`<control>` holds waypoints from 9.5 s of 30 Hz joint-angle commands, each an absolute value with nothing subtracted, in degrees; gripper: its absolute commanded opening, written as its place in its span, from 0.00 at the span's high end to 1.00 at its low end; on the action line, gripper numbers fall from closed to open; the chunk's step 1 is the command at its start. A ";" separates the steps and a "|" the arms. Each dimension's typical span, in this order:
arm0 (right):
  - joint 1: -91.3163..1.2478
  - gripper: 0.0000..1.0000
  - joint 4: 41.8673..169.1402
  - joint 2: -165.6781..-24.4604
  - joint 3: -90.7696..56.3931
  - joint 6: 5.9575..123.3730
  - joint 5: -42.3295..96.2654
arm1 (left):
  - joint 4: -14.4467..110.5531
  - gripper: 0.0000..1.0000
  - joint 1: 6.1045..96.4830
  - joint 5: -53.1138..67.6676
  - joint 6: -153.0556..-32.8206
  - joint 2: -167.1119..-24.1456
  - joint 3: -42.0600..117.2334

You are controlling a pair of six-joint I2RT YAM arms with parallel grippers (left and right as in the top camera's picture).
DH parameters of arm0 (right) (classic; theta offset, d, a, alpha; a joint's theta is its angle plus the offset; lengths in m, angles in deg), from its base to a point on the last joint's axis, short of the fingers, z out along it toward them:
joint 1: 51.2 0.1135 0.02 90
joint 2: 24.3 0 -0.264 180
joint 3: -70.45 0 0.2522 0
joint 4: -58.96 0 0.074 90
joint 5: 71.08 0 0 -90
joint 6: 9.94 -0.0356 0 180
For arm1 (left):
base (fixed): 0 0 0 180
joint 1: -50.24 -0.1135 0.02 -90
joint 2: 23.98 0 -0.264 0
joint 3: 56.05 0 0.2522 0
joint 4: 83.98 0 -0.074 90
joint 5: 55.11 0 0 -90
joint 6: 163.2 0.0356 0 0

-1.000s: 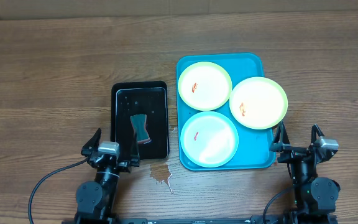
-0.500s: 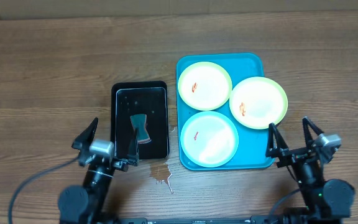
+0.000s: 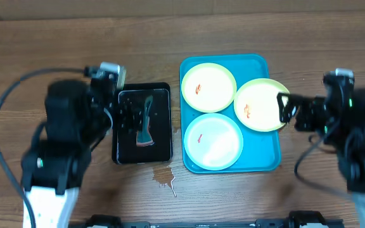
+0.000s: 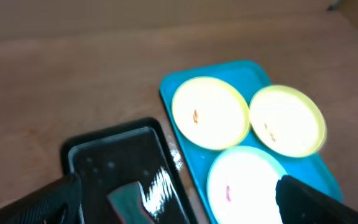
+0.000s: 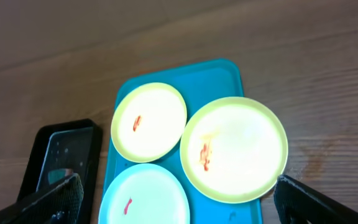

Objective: Clean dirty plates on tray and stack at the side

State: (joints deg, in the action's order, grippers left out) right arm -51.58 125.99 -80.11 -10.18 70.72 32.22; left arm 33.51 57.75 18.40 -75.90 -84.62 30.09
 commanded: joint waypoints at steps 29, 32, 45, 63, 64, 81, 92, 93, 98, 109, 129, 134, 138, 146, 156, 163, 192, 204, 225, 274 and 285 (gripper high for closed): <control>-36.04 0.51 111.85 -115.01 8.72 60.75 33.51 | 17.36 0.06 57.80 14.51 -78.39 -109.96 38.48; -36.04 0.59 109.62 -115.04 10.56 59.99 31.57 | 17.16 0.10 57.80 16.11 -78.59 -112.23 38.48; -36.04 0.86 105.21 -115.04 14.19 58.37 27.46 | 14.05 0.35 60.83 29.05 -89.87 -125.65 38.44; -36.04 0.85 104.86 -115.04 14.19 58.39 27.44 | 16.37 0.96 62.32 31.47 -96.58 -141.63 38.44; -36.04 0.85 104.86 -115.04 14.19 58.39 27.46 | 16.63 0.96 62.32 31.43 -96.58 -141.56 38.46; -36.04 0.85 102.70 -115.04 14.19 58.41 26.45 | 10.32 0.96 62.32 34.16 -90.04 -133.69 46.57; -36.04 0.85 102.72 -115.01 14.19 58.41 26.45 | 12.79 0.96 62.34 34.42 -89.04 -131.66 44.78; -36.04 0.85 102.72 -115.04 14.19 58.41 26.43 | 14.27 0.96 62.34 34.42 -89.04 -131.68 43.55; -36.04 0.85 102.74 -115.04 14.19 58.41 26.43 | 21.46 0.96 62.34 34.03 -89.04 -131.68 36.56; -36.04 0.85 102.76 -115.04 14.19 58.39 26.45 | 29.75 0.96 62.32 33.40 -88.99 -131.70 29.08; -36.04 0.85 103.07 -115.04 14.19 58.39 26.45 | 30.36 0.96 63.02 29.88 -88.64 -140.82 27.20; -36.04 0.85 103.09 -115.04 14.19 58.41 26.45 | 26.14 0.96 62.98 30.18 -88.60 -140.45 30.85; -36.04 0.85 103.07 -115.04 14.19 58.39 26.45 | 18.58 0.96 62.98 32.19 -88.34 -140.45 37.94; -36.04 0.85 103.13 -115.04 14.19 58.39 26.45 | 7.28 0.96 63.06 35.10 -88.18 -140.42 53.83; -36.65 0.86 102.98 -115.04 14.19 55.79 24.95 | 4.87 0.96 65.58 31.58 -87.92 -139.35 61.00; -37.07 0.86 102.52 -115.04 14.19 56.23 24.97 | 9.29 0.96 74.74 26.90 -87.40 -138.30 61.04; -37.07 0.86 102.78 -115.04 14.19 56.21 24.97 | 10.16 0.96 87.78 42.97 -98.33 -156.51 61.02; -37.07 0.86 102.80 -115.04 14.19 56.21 24.97 | 18.82 0.96 88.16 8.68 -92.47 -156.97 61.00; -37.07 0.87 103.02 -115.01 14.19 56.21 24.99 | 5.40 0.96 86.58 38.58 -98.30 -157.71 61.00; -37.07 0.93 104.16 -115.04 14.19 56.21 24.99 | 7.06 0.96 91.02 20.06 -92.18 -157.87 61.56; -37.07 0.94 104.57 -115.04 14.19 56.23 24.97 | 4.07 0.96 87.24 45.31 -102.13 -156.05 61.76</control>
